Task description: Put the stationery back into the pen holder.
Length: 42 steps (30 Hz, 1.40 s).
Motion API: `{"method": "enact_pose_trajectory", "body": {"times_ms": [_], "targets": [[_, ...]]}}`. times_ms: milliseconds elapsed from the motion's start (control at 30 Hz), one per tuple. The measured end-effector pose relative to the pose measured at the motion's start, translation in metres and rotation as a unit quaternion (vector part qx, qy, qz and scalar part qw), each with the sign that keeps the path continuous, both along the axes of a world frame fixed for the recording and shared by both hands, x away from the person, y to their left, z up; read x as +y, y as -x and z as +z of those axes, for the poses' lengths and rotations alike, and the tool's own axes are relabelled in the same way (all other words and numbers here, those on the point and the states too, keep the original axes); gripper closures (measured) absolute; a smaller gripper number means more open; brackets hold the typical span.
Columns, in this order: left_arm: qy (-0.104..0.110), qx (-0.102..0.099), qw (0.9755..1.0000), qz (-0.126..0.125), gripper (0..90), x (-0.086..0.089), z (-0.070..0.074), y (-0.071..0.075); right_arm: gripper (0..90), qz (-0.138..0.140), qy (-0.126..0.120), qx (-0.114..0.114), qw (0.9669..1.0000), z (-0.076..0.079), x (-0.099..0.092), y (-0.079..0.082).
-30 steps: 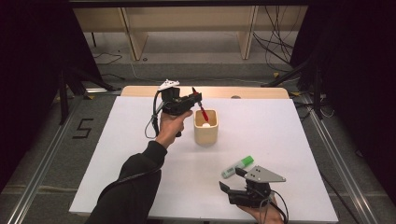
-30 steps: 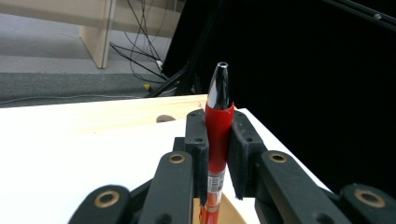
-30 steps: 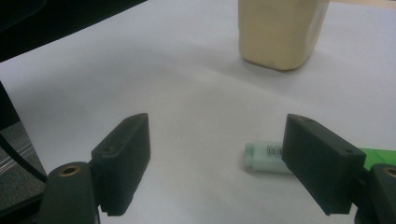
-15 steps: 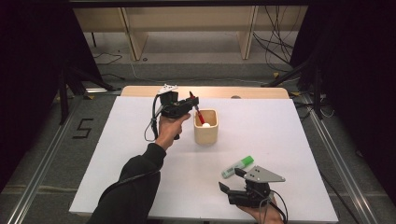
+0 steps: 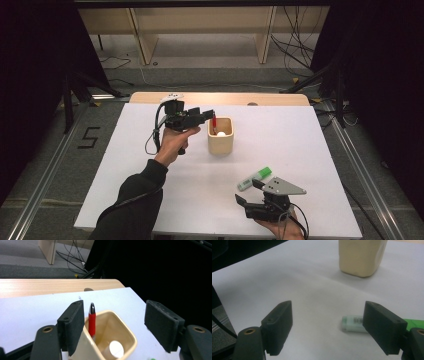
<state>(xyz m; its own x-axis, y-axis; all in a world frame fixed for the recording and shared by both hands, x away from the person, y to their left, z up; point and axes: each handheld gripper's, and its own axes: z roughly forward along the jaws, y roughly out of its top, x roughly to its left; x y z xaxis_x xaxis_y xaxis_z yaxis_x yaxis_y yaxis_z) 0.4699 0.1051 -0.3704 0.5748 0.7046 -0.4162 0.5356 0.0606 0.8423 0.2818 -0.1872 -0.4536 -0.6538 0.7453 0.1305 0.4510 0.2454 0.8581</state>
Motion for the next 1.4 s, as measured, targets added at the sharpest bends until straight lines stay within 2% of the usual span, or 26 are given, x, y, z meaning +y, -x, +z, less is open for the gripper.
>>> {"method": "enact_pose_trajectory", "body": {"times_ms": [167, 367, 400, 567, 700, 833, 1033, 1367, 1400], "targets": [[0.003, 0.002, 0.9999, -0.014, 27.8, 0.014, -0.007, 0.018, 24.8, -0.004, -0.002, 0.001, 1.0, 0.0, -0.001, -0.001], [-0.006, -0.005, 0.9998, -0.017, 26.4, 0.026, -0.022, 0.039, 24.7, -0.018, -0.006, -0.003, 0.9998, 0.002, -0.008, -0.004], [-0.018, -0.003, 0.9996, -0.02, 26.9, 0.026, -0.024, 0.041, 24.7, -0.022, -0.005, -0.004, 0.9997, 0.002, -0.01, -0.005], [-0.046, 0.001, 0.9982, -0.037, 25.3, 0.024, -0.036, 0.053, 24.6, -0.043, -0.007, -0.006, 0.999, 0.003, -0.021, -0.008], [-0.061, 0.001, 0.9971, -0.047, 24.1, 0.021, -0.042, 0.062, 24.6, -0.052, -0.009, -0.01, 0.9985, 0.005, -0.026, -0.008], [-0.08, -0.013, 0.9954, -0.051, 23.4, 0.016, -0.045, 0.071, 24.5, -0.057, -0.009, -0.015, 0.9982, 0.006, -0.029, -0.008], [-0.087, -0.022, 0.9943, -0.059, 22.0, 0.011, -0.051, 0.081, 24.3, -0.062, -0.008, -0.015, 0.998, 0.005, -0.032, -0.007], [-0.106, -0.013, 0.9908, -0.083, 20.2, 0.0, -0.062, 0.089, 24.1, -0.076, -0.007, -0.018, 0.9969, 0.006, -0.041, -0.006], [-0.105, -0.012, 0.9909, -0.083, 20.1, -0.001, -0.063, 0.09, 24.1, -0.078, -0.006, -0.017, 0.9968, 0.006, -0.041, -0.007]]}}
